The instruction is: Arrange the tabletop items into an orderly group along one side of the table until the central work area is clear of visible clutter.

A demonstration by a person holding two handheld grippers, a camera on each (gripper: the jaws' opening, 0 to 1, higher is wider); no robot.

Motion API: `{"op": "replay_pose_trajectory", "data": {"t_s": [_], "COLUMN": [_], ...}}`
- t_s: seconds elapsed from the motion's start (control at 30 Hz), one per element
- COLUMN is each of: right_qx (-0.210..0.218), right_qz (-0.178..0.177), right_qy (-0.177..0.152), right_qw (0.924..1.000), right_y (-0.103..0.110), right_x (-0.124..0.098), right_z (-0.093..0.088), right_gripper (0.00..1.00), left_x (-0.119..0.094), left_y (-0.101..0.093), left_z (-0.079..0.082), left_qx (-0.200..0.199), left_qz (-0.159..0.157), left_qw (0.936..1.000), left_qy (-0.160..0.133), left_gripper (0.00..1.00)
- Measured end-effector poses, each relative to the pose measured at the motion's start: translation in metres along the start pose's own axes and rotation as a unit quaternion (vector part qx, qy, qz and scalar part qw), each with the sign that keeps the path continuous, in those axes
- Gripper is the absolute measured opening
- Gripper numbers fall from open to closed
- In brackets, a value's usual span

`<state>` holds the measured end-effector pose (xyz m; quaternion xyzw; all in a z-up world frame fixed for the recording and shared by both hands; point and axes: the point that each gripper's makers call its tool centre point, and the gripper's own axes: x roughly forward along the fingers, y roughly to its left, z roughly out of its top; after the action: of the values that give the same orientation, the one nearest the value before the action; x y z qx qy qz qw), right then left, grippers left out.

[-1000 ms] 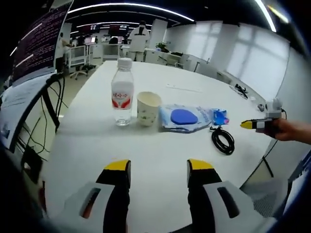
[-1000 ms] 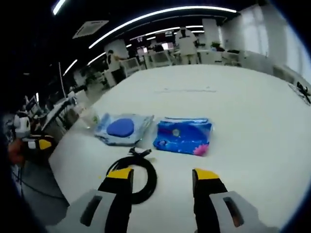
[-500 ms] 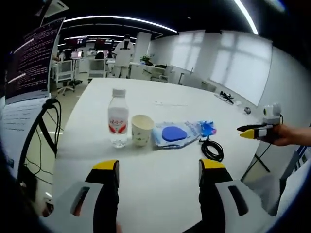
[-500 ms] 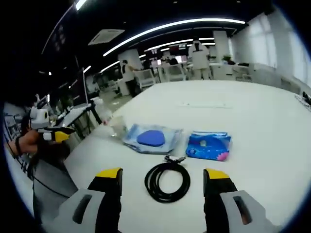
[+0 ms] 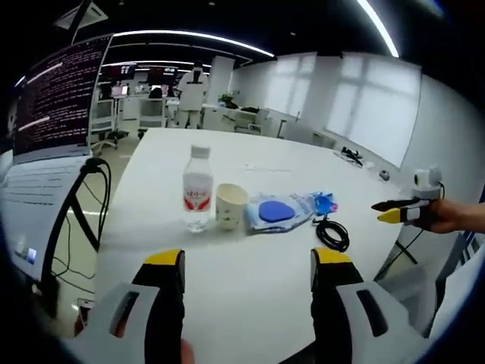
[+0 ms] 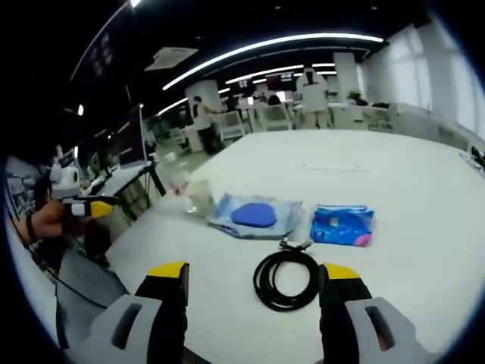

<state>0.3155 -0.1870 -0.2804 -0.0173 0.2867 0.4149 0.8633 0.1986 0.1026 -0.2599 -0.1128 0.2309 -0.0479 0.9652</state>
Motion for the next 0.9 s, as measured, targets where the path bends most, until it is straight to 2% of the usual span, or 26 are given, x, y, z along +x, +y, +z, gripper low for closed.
{"op": "replay_pose_trajectory", "data": {"t_s": [0.2, 0.37, 0.43, 0.9], "right_qx": [0.001, 0.002, 0.002, 0.013], "right_qz": [-0.001, 0.001, 0.003, 0.003], "right_qy": [0.010, 0.008, 0.010, 0.017], "right_qw": [1.0000, 1.0000, 0.9999, 0.9998], "right_y": [0.005, 0.018, 0.015, 0.020], "right_x": [0.001, 0.004, 0.005, 0.010], "right_z": [-0.004, -0.006, -0.009, -0.018], "right_gripper": [0.71, 0.70, 0.70, 0.70], "left_x": [-0.005, -0.007, -0.008, -0.016], "left_y": [-0.006, -0.006, -0.007, 0.005], "left_z": [-0.002, -0.005, -0.007, -0.011], "left_qx": [-0.001, -0.001, -0.001, -0.010], "left_qz": [-0.001, -0.002, -0.002, 0.014], "left_qw": [1.0000, 1.0000, 1.0000, 0.9998], "left_qy": [-0.004, -0.005, -0.004, -0.007], "left_gripper": [0.68, 0.67, 0.67, 0.67]}}
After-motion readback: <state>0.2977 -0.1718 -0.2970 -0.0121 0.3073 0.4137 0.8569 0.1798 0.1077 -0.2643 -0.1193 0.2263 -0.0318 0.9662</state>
